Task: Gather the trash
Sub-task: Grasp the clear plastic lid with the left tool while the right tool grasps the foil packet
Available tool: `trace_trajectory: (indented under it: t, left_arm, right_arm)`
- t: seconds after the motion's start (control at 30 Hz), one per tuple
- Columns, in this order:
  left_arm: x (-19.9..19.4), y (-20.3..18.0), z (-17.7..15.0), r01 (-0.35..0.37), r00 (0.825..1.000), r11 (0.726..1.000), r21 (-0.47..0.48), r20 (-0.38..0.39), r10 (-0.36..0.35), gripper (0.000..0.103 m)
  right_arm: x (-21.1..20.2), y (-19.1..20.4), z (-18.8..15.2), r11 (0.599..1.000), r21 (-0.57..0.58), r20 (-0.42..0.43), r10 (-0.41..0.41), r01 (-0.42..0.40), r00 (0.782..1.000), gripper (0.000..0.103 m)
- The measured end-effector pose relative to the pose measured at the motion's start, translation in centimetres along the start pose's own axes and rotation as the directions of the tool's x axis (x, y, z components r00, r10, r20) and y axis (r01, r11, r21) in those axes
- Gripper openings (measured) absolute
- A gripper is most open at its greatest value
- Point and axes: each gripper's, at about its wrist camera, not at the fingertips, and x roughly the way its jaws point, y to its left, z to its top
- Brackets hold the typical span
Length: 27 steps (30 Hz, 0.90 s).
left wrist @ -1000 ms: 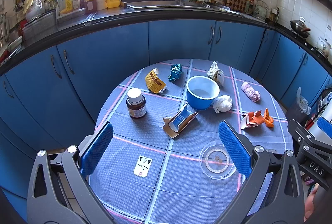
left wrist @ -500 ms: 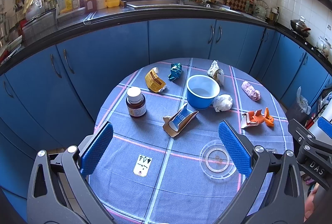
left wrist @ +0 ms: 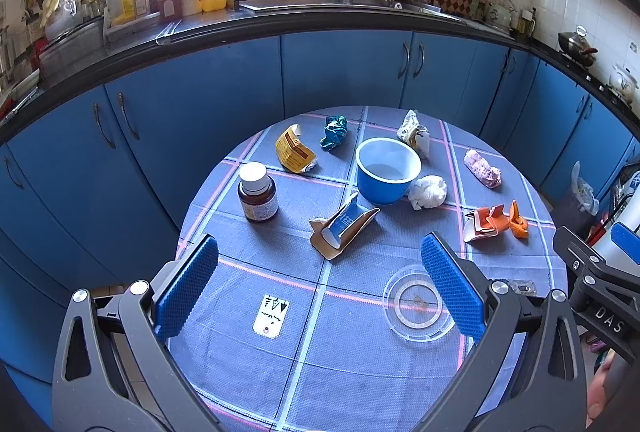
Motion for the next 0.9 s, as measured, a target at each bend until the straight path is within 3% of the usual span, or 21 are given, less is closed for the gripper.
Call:
trace_trajectory:
  t: [0.37, 0.53, 0.9]
  left_arm:
    - [2.6, -1.0, -1.5, 0.019, 0.998, 1.0, 0.025, -0.065, -0.017, 0.1]
    - [4.2, -2.9, -3.5, 0.035, 0.994, 0.995, 0.095, -0.106, -0.025, 0.1]
    - [9.8, -7.7, -6.9, 0.099, 0.965, 0.971, 0.216, -0.26, -0.04, 0.1]
  right_arm:
    - [3.1, -0.5, -1.5, 0.999, -0.014, -0.07, -0.052, 0.051, 0.996, 0.096]
    - [5.8, -1.8, -3.0, 0.994, -0.016, -0.111, -0.11, 0.109, 0.988, 0.096]
    - [9.5, -5.3, -5.2, 0.996, 0.075, -0.234, -0.029, 0.048, 0.972, 0.096]
